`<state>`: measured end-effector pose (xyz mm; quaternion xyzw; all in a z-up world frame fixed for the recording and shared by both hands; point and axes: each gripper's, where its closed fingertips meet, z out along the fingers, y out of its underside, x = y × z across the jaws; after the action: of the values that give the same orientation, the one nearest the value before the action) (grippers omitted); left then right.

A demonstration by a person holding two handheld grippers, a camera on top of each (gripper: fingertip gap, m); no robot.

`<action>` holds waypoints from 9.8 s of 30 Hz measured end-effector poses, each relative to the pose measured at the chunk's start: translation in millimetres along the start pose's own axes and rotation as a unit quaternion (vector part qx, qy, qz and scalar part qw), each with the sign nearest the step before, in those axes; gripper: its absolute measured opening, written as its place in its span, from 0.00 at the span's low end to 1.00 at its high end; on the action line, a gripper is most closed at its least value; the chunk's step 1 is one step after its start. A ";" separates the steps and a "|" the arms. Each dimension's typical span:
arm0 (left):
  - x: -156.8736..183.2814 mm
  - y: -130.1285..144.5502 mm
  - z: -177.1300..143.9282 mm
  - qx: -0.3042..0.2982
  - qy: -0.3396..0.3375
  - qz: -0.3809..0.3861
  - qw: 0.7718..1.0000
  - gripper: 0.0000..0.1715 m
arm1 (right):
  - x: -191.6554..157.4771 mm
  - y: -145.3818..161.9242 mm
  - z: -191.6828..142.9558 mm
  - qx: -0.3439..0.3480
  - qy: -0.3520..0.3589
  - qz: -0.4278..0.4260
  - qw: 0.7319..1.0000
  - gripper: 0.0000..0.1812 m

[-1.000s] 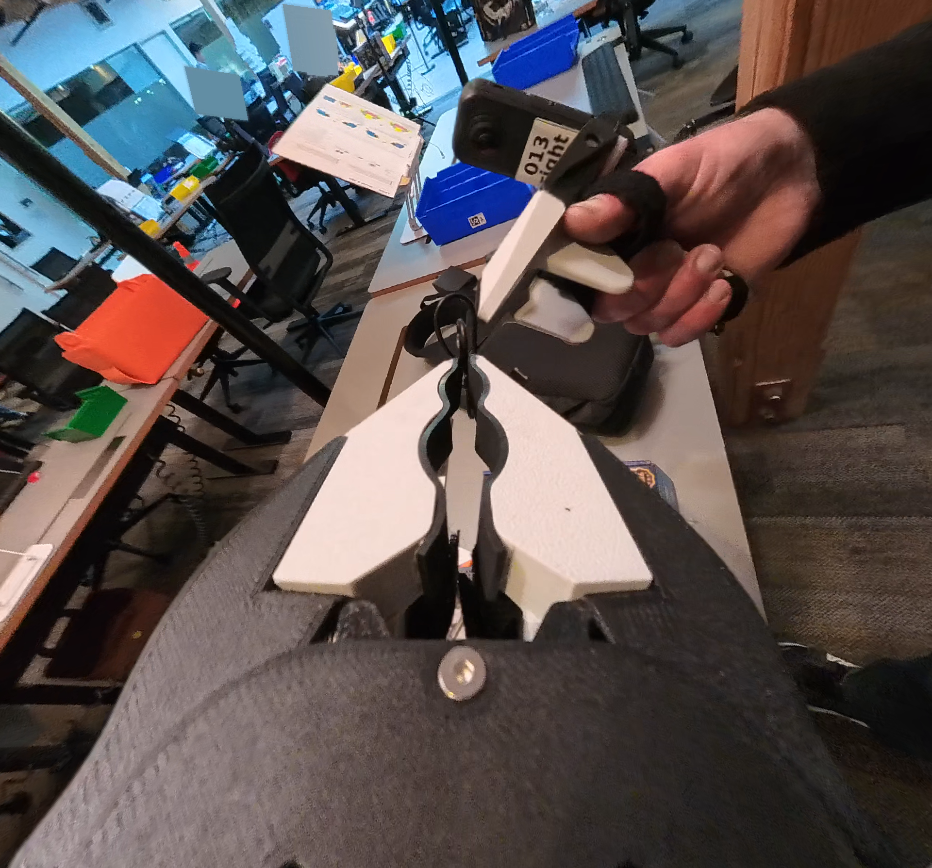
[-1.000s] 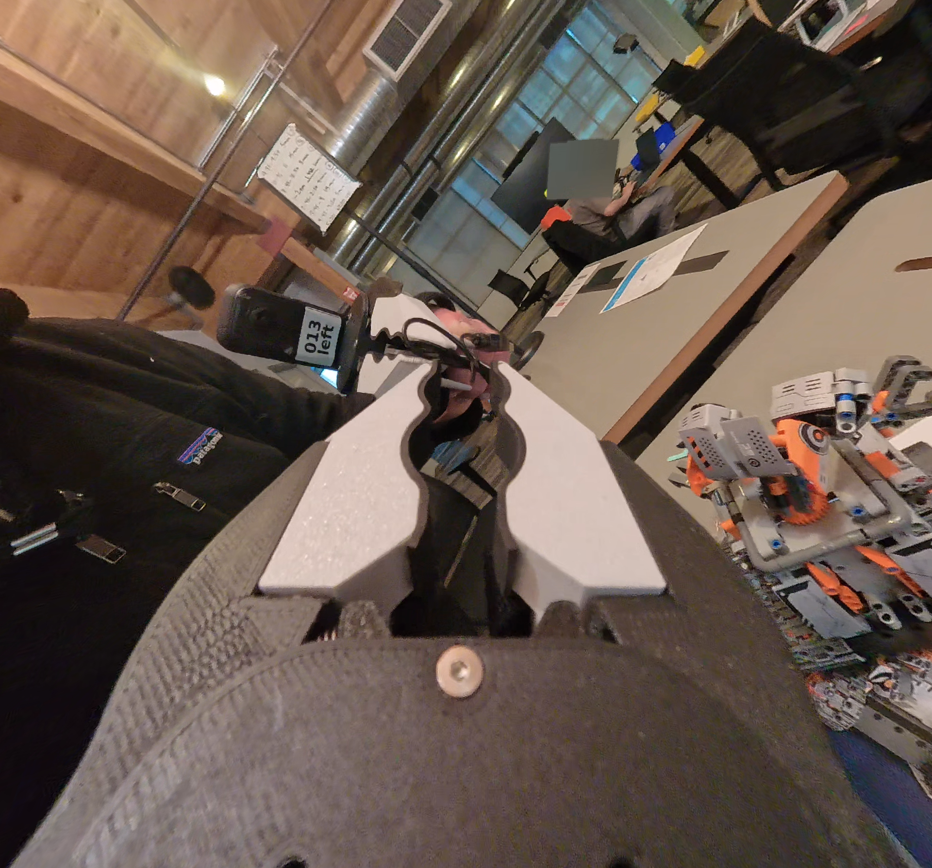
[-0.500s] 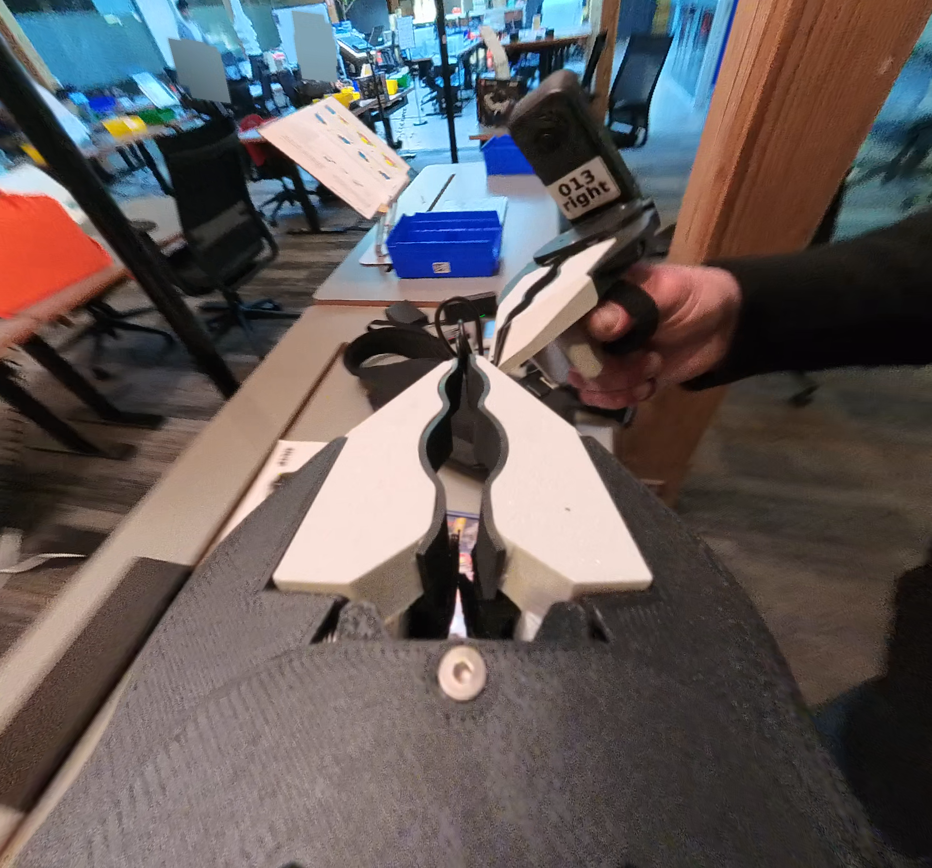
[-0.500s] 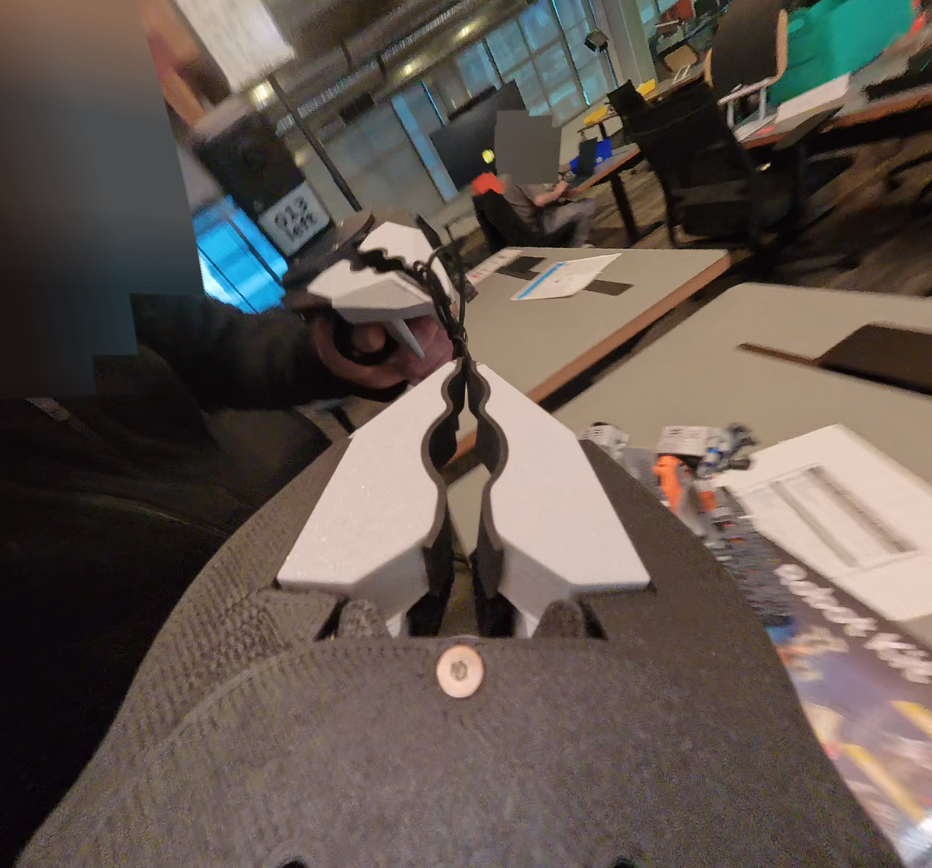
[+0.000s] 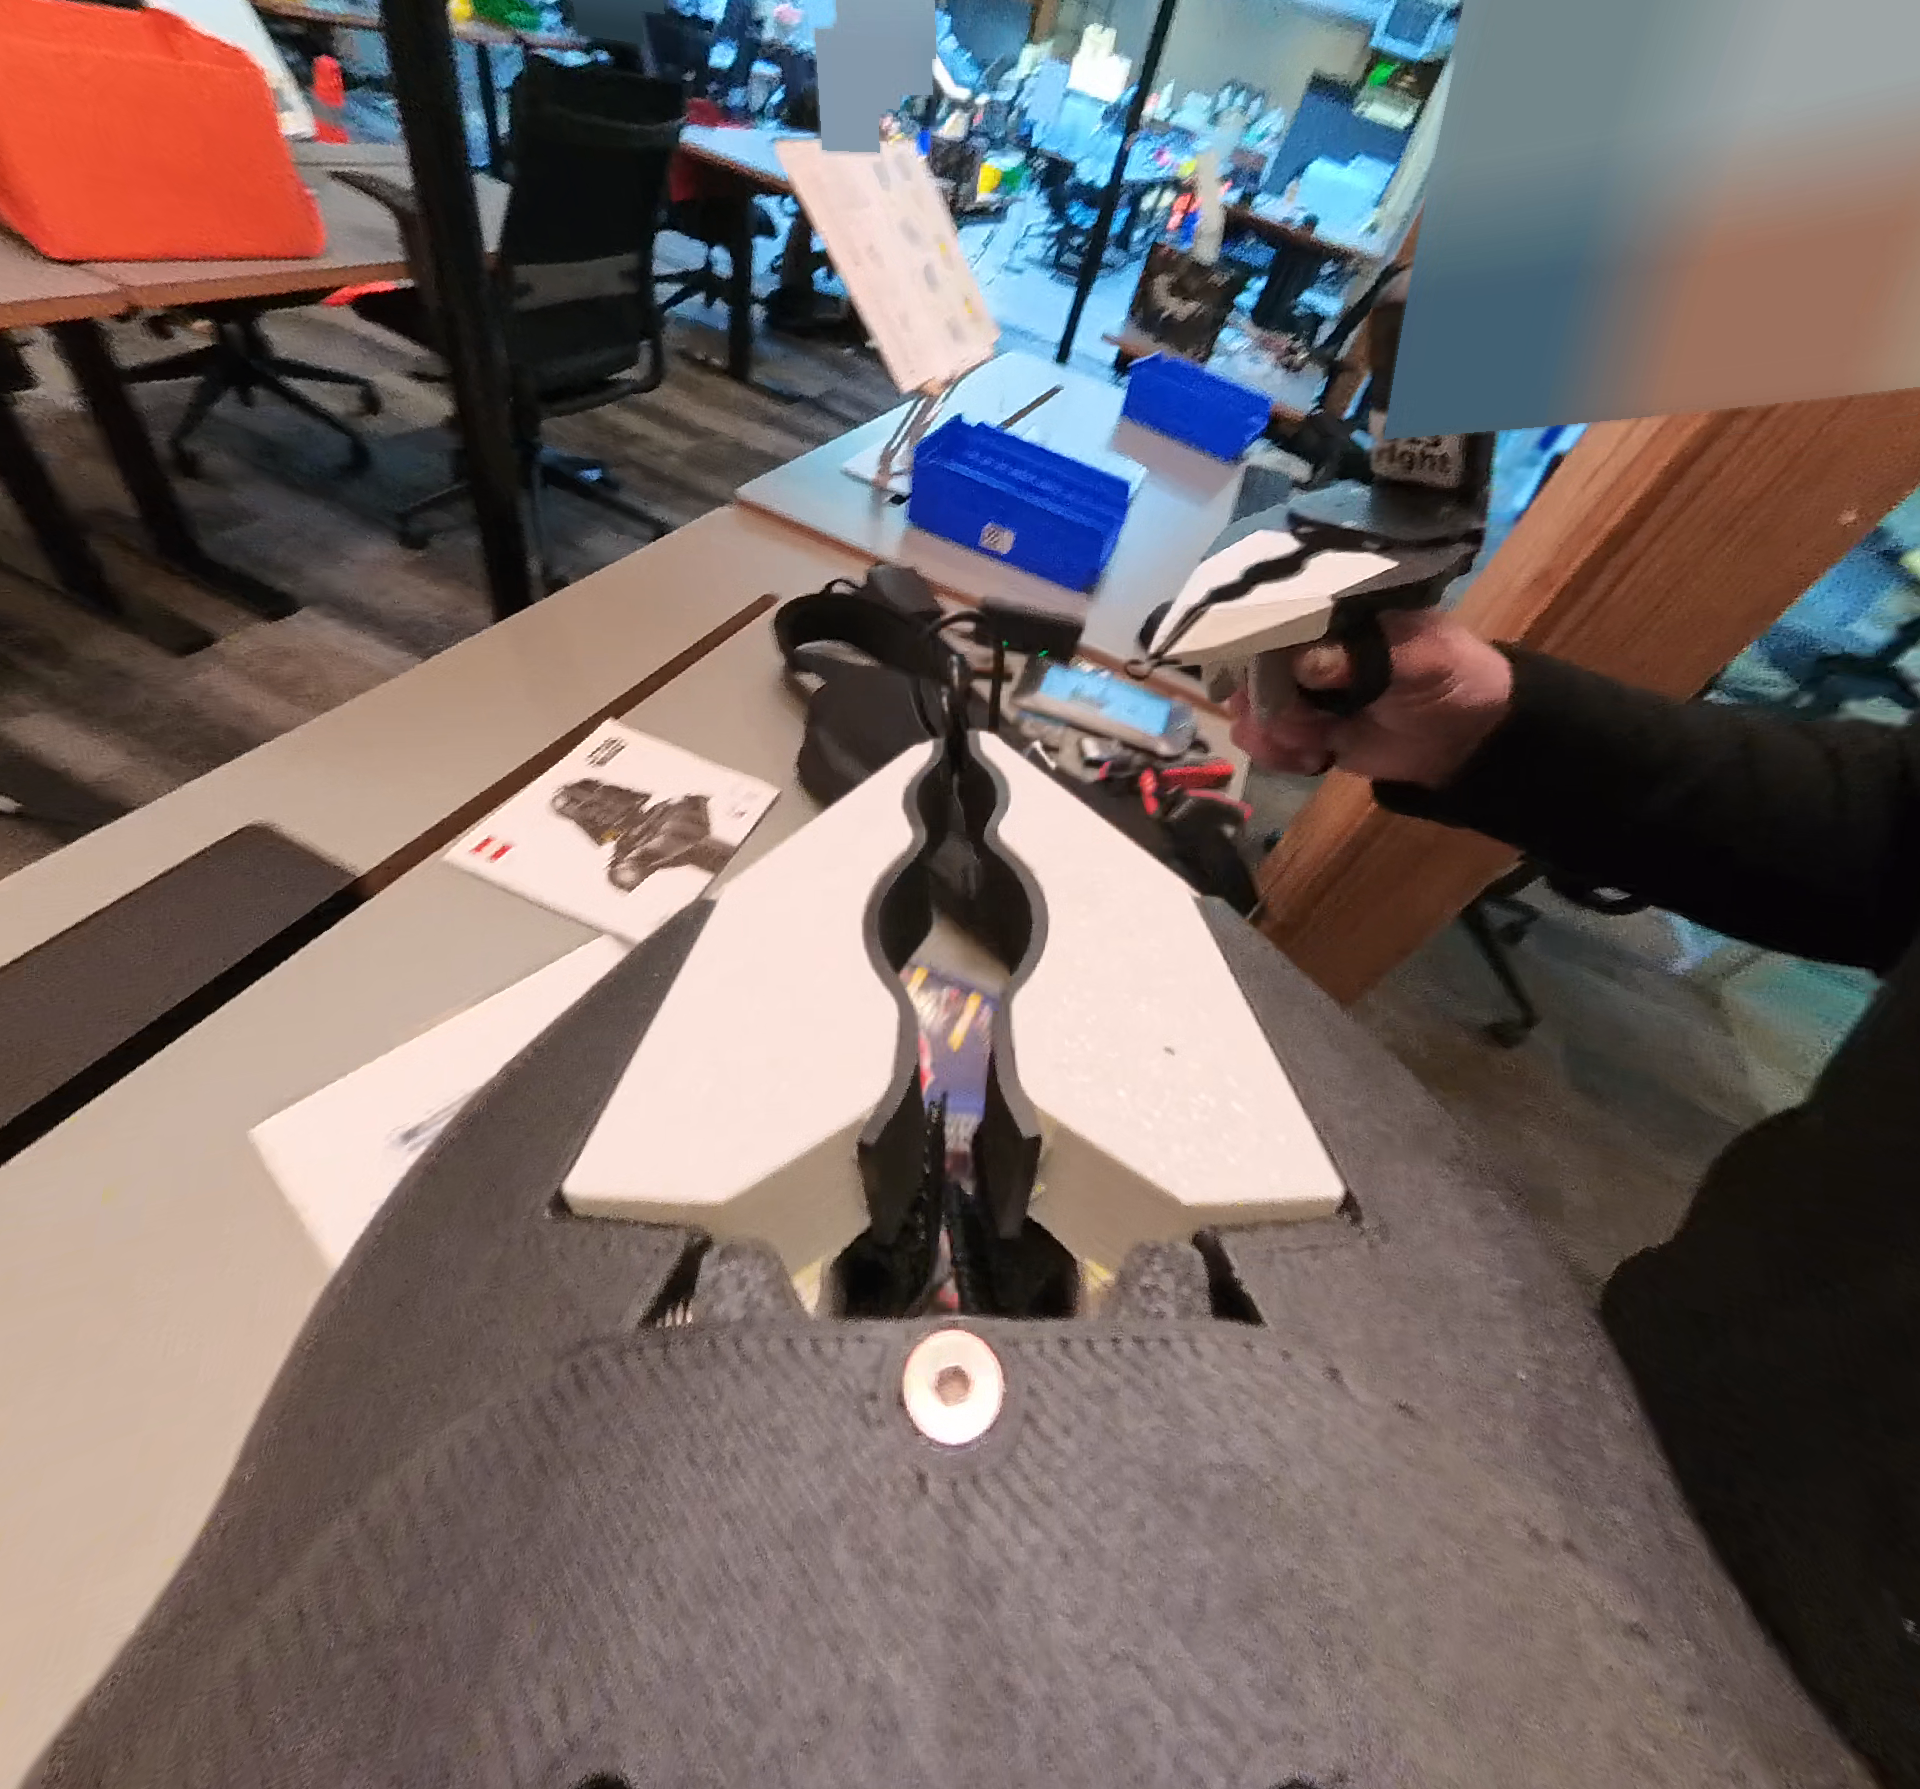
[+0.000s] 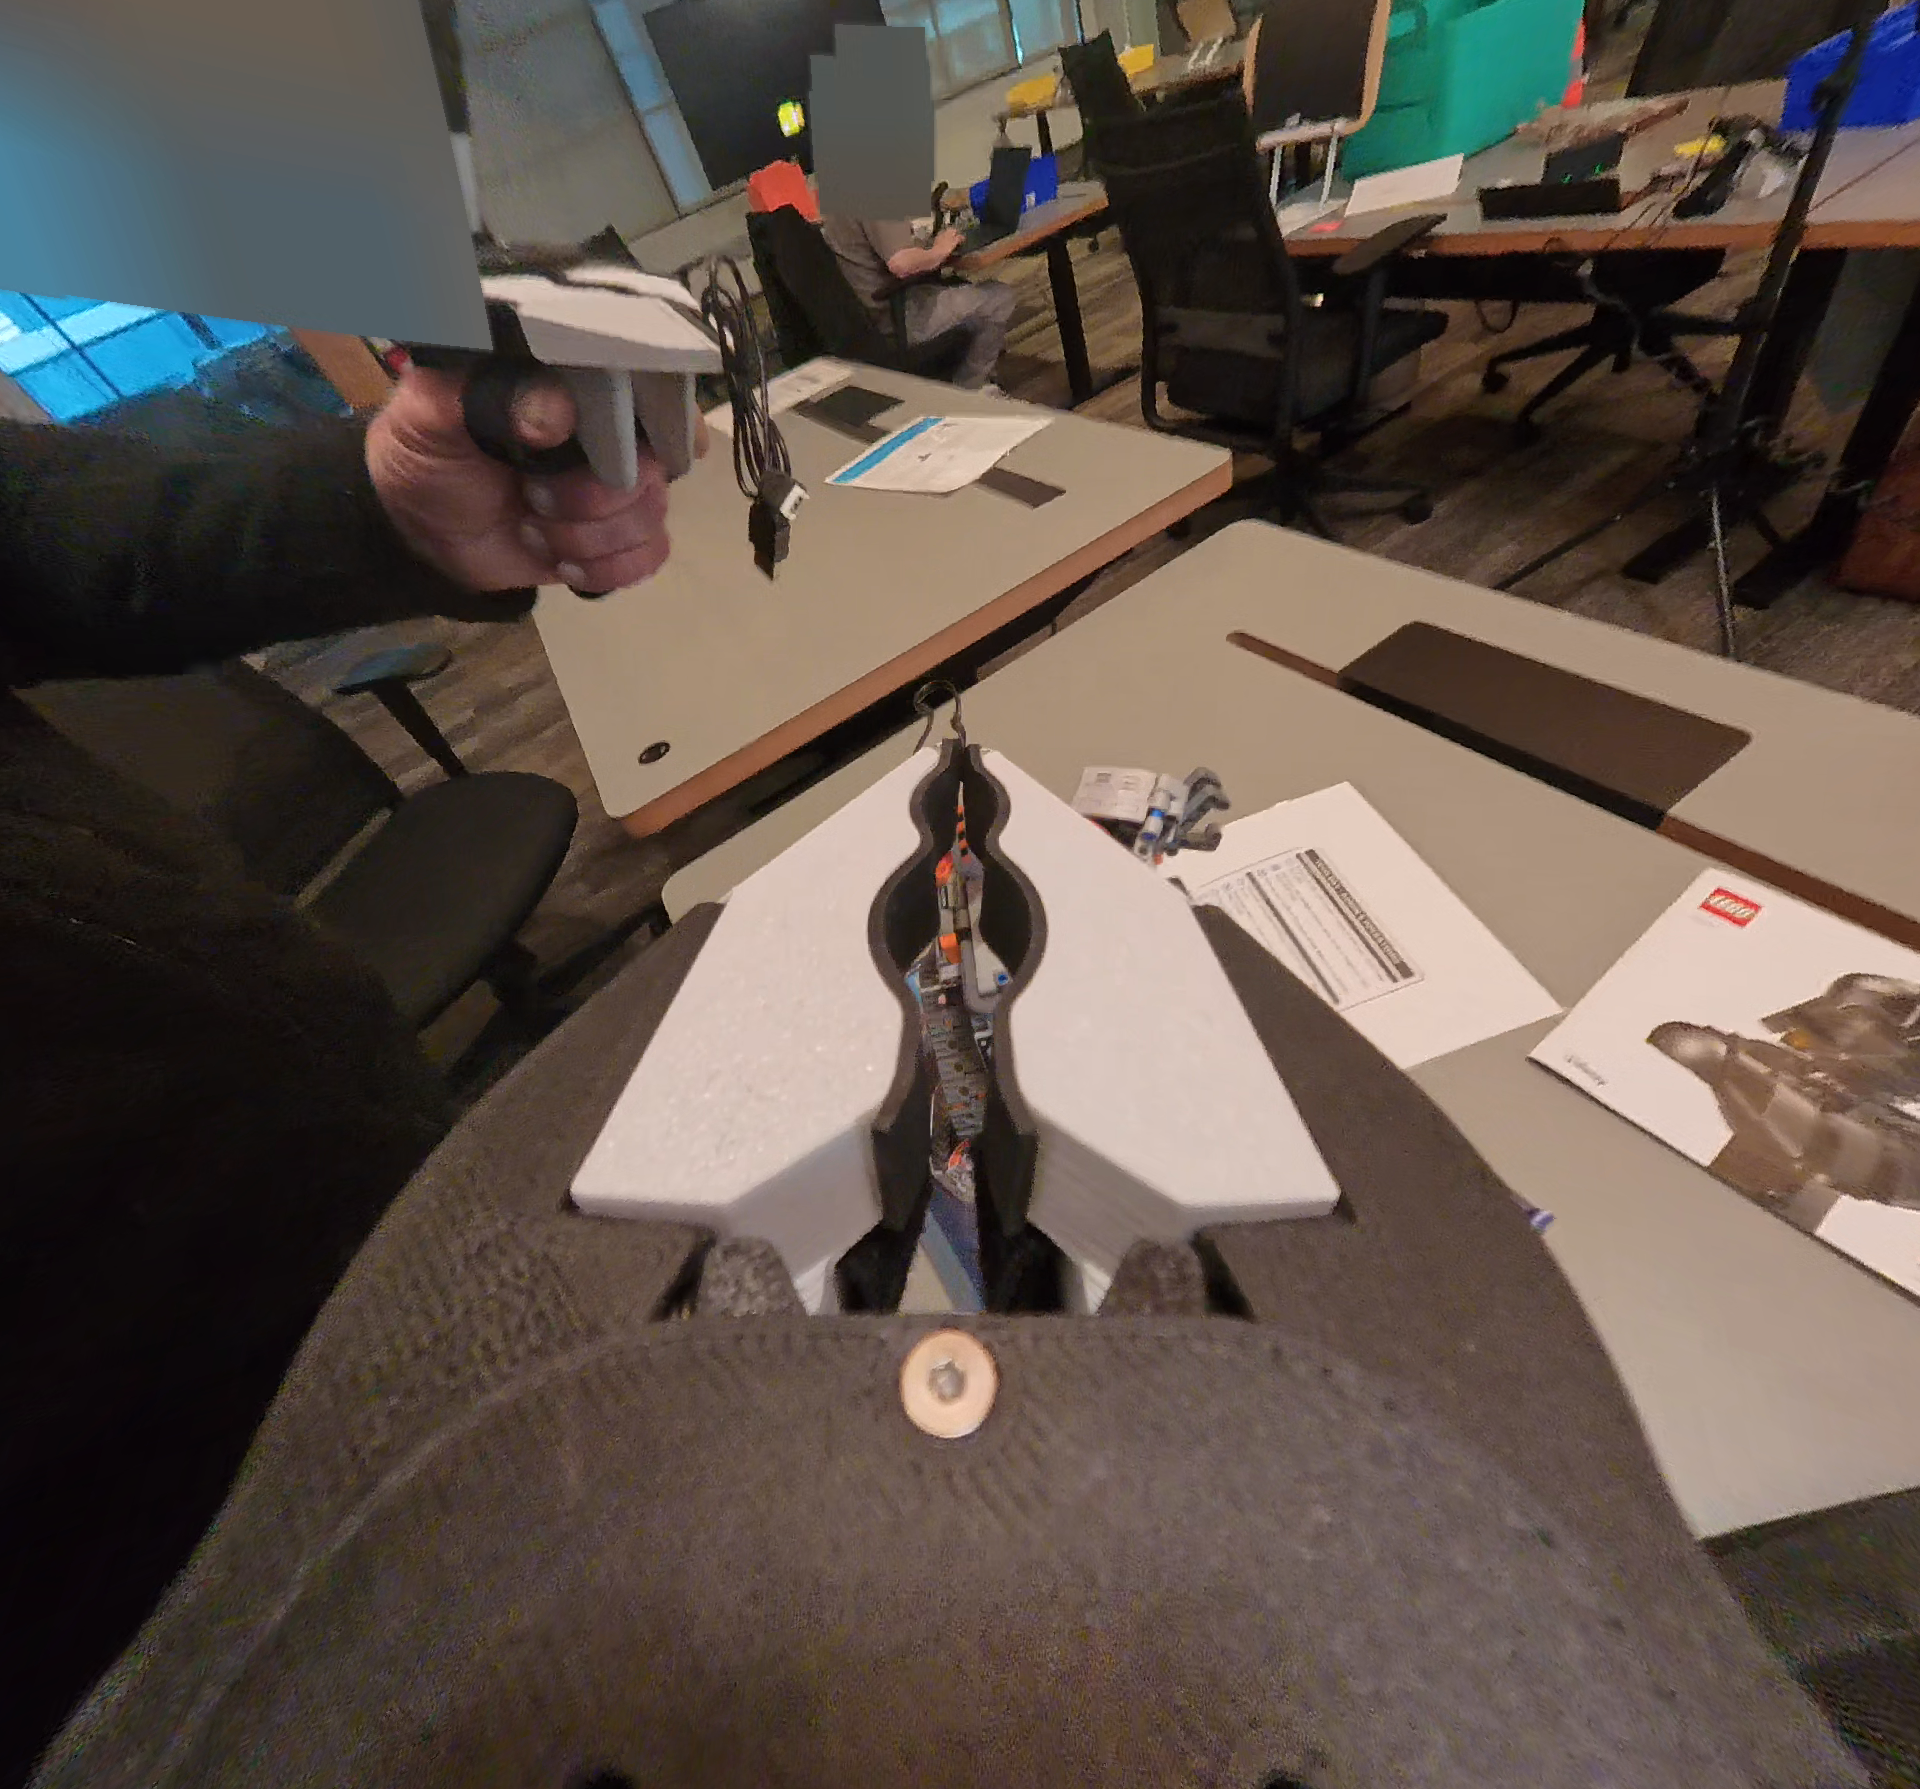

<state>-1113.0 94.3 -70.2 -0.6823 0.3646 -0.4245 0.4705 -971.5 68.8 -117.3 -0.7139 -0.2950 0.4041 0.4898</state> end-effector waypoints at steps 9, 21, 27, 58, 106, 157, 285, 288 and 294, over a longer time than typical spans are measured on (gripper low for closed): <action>-39.5 66.3 -79.1 -0.022 -0.124 -0.047 0.991 0.00 | 18.4 54.7 56.3 -0.054 0.038 -0.009 0.998 0.00; -34.2 106.3 -96.3 -0.014 -0.133 -0.108 0.985 0.00 | 190.5 167.3 34.0 -0.120 0.224 0.119 0.960 0.00; -24.8 100.7 -75.6 -0.008 -0.120 -0.116 0.986 0.00 | 252.8 223.5 43.6 -0.183 0.254 0.161 0.936 0.08; 31.4 -9.1 33.4 0.149 -0.018 -0.149 0.977 0.00 | -46.3 -47.1 56.0 0.120 -0.157 0.142 0.970 0.02; -54.8 110.2 -75.8 -0.082 -0.211 -0.010 0.974 0.00 | 59.7 -197.7 -102.5 0.233 0.050 0.013 0.971 0.01; -25.9 260.4 -8.2 -0.174 -0.182 -0.150 0.956 0.46 | 80.3 -78.3 -73.7 0.123 0.025 0.030 0.992 0.01; -3.2 254.3 32.4 -0.208 0.078 -0.375 0.900 0.08 | 42.0 195.5 65.8 -0.201 -0.069 0.337 0.917 0.09; -8.7 253.8 32.7 -0.201 0.078 -0.385 0.897 0.08 | 43.7 194.9 67.9 -0.197 -0.071 0.345 0.915 0.10; -18.0 251.2 34.8 -0.181 0.064 -0.405 0.894 0.08 | 46.2 192.9 69.1 -0.181 -0.064 0.339 0.921 0.10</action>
<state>-1112.3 48.9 -320.4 -0.8155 0.1569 -0.5477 0.1020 -1003.4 71.6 -324.9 -0.8204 -0.1344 0.5304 0.1660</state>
